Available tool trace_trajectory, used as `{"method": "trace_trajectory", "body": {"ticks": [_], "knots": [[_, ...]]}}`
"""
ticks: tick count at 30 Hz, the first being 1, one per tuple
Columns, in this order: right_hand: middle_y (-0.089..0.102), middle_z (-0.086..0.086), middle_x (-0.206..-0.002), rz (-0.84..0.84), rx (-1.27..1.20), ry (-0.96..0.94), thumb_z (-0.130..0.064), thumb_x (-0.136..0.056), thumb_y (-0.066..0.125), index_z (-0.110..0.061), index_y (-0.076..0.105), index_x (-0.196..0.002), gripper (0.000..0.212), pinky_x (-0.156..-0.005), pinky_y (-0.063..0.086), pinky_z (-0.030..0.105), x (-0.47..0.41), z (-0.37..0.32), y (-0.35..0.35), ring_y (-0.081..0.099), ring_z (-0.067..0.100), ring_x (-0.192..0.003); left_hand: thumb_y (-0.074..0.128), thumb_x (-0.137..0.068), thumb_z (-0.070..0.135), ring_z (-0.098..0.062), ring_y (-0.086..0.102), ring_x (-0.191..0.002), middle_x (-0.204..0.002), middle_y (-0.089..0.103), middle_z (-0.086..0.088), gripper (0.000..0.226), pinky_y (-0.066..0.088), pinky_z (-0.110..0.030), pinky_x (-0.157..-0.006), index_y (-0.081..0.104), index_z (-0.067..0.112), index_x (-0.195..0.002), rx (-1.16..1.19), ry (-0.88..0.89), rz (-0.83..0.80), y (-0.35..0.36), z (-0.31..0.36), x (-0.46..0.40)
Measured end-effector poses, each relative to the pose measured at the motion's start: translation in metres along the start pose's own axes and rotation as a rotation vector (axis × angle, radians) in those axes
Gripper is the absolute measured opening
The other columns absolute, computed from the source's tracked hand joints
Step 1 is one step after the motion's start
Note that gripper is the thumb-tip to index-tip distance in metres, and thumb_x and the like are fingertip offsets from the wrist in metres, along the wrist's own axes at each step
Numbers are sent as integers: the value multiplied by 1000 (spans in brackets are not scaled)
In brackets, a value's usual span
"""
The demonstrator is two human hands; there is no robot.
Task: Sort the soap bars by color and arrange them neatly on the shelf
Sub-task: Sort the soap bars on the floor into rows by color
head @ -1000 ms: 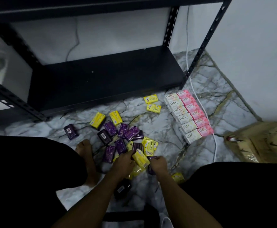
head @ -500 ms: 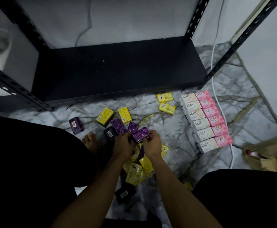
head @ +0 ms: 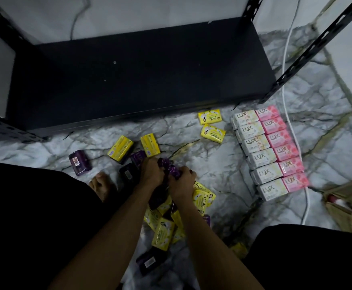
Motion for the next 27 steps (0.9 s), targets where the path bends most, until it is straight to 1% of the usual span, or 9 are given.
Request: {"method": "trace_trajectory", "body": {"ticks": [2,5,8,10,13,15,19,22,27], "knots": [[40,21,-131,-28,23,3,-10,-89,65,1,56,-124,37,-95,36,28,-5,0,-2,44,35,-116,62,-91,5,-38,61,-112,-123,65,-21,31,49,-35,-90,66,1,-122,15,9,-10,2,2,-1],[50,22,-123,-64,35,-2,-6,-85,64,4,62,-111,27,-85,34,26,-10,4,-5,43,33,-110,55,-93,1,-36,59,-114,-129,61,-17,34,51,-38,-91,61,5,-127,21,-2,-80,8,10,3],[55,21,-111,-37,-57,20,-11,-78,71,-5,63,-102,26,-84,52,36,-14,14,-13,58,34,-97,54,-97,3,-33,59,-114,-129,61,-16,27,49,-33,-87,63,7,-123,59,0,-135,11,18,6],[63,20,-104,-25,-97,12,-19,-76,74,-12,62,-104,31,-76,56,40,-17,19,-19,64,34,-91,54,-101,14,-32,59,-114,-127,63,-16,24,44,-29,-83,65,6,-121,97,11,-144,9,22,8],[66,15,-93,-33,-140,3,-12,-85,74,-5,63,-105,24,-55,46,21,-15,7,-37,63,24,-77,60,-97,42,-27,63,-104,-116,68,-11,36,44,-28,-75,68,11,-114,137,65,-197,12,26,12],[63,10,-85,-56,-147,13,-9,-87,73,-6,61,-100,18,-48,39,14,-18,7,-43,58,18,-68,65,-92,49,-25,65,-99,-112,69,-10,44,44,-27,-71,68,11,-114,142,89,-223,13,28,15],[62,7,-91,-52,-187,72,-10,-89,71,-2,62,-113,26,-56,44,20,-26,11,-54,60,20,-78,69,-93,30,-28,61,-116,-127,65,-13,43,46,-29,-89,61,8,-129,126,87,-184,12,29,15],[66,11,-102,24,-213,111,-9,-89,69,-2,63,-117,30,-72,50,27,-36,14,-68,61,19,-86,71,-92,25,-27,59,-121,-134,62,-14,48,43,-25,-89,58,5,-134,149,65,-210,16,32,13],[63,5,-94,134,-200,84,-5,-85,66,-2,65,-109,25,-70,40,20,-59,10,-89,59,19,-87,71,-92,21,-23,61,-117,-130,66,-11,42,41,-21,-85,63,9,-132,190,120,-211,22,54,3]]}}
Point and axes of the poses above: each hand's wrist, its own x-axis away from the middle knuckle, its own y-axis out of the palm, z = x × y, the point moved 5 cm from there along -x, towards the middle knuckle
